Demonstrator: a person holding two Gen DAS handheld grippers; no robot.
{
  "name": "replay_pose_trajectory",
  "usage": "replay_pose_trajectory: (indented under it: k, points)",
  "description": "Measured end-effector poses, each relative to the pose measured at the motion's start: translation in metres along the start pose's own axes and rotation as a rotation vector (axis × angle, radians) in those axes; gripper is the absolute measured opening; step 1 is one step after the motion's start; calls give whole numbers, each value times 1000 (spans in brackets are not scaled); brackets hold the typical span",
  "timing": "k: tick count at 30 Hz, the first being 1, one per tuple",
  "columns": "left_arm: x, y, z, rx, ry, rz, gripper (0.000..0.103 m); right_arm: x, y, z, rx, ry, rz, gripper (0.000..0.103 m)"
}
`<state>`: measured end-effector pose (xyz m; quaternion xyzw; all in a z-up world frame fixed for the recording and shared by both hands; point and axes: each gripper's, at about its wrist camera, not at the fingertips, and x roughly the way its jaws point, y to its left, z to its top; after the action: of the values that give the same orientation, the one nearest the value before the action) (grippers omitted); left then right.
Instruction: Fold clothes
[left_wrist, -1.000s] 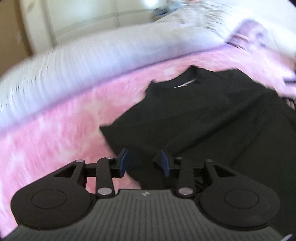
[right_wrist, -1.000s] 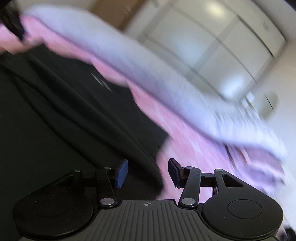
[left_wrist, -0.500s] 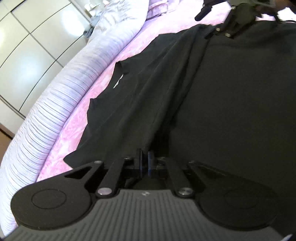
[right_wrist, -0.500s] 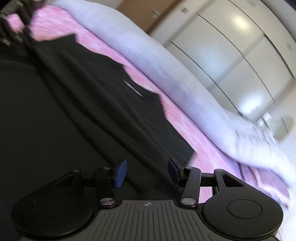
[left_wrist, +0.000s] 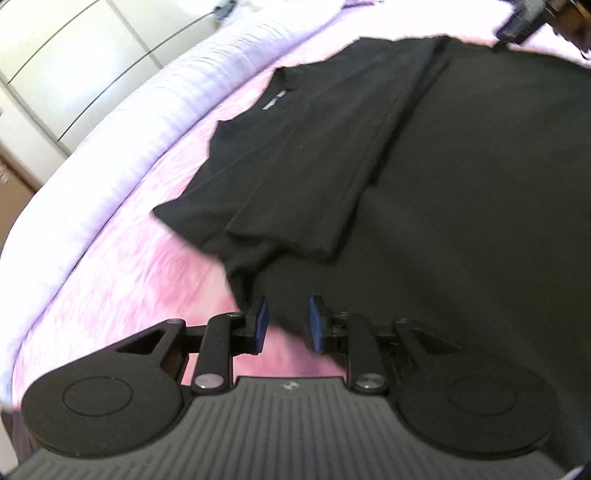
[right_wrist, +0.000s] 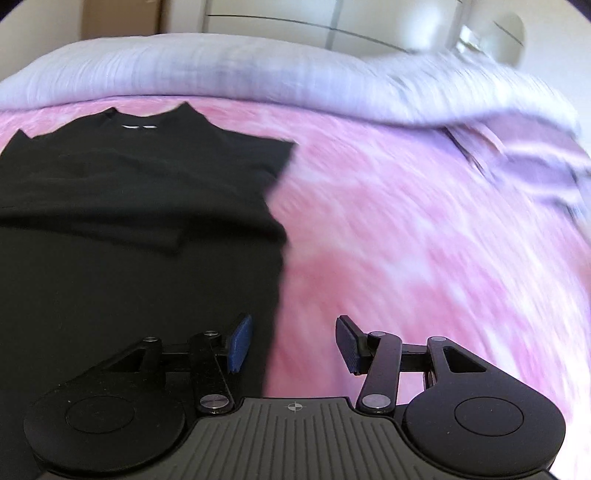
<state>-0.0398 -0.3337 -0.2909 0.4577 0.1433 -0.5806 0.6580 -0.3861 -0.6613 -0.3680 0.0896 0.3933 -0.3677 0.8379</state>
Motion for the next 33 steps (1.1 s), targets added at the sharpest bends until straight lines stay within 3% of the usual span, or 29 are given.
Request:
replay_pose_trajectory:
  k: [2,6,10,14,17,23,27,29,31,33]
  points:
    - [-36,-12,-13,-16,-16,6,27,-29,-3,-15,10,0,2,49]
    - [-106,-49,-36,-24,-57,0,36,-105,11,-56,-74,-74,99,49]
    - [-164,-105,-55,45,-93,-32,42,-180,55,-109,-337,-179,192,49]
    - [-201,-159,-71,59,-134,-96,53,-223,95,-162,-558,-231,217,49]
    - [-201,-195,-77,152,-103,-88,54,-234,116,-190,-640,-227,238,49]
    - [-175,-233,-83,304,-65,30,53,-220,138,-210,-717,-220,233,49]
    - [-165,-238,-77,272,-75,75,50,-217,147,-220,-708,-256,235,49]
    - [-159,-239,-74,258,-76,103,33,-210,159,-223,-725,-269,206,49]
    - [-154,-239,-72,265,-64,132,27,-202,167,-226,-769,-290,174,49]
    - [-152,-237,-74,269,-57,143,27,-198,165,-230,-811,-324,148,49]
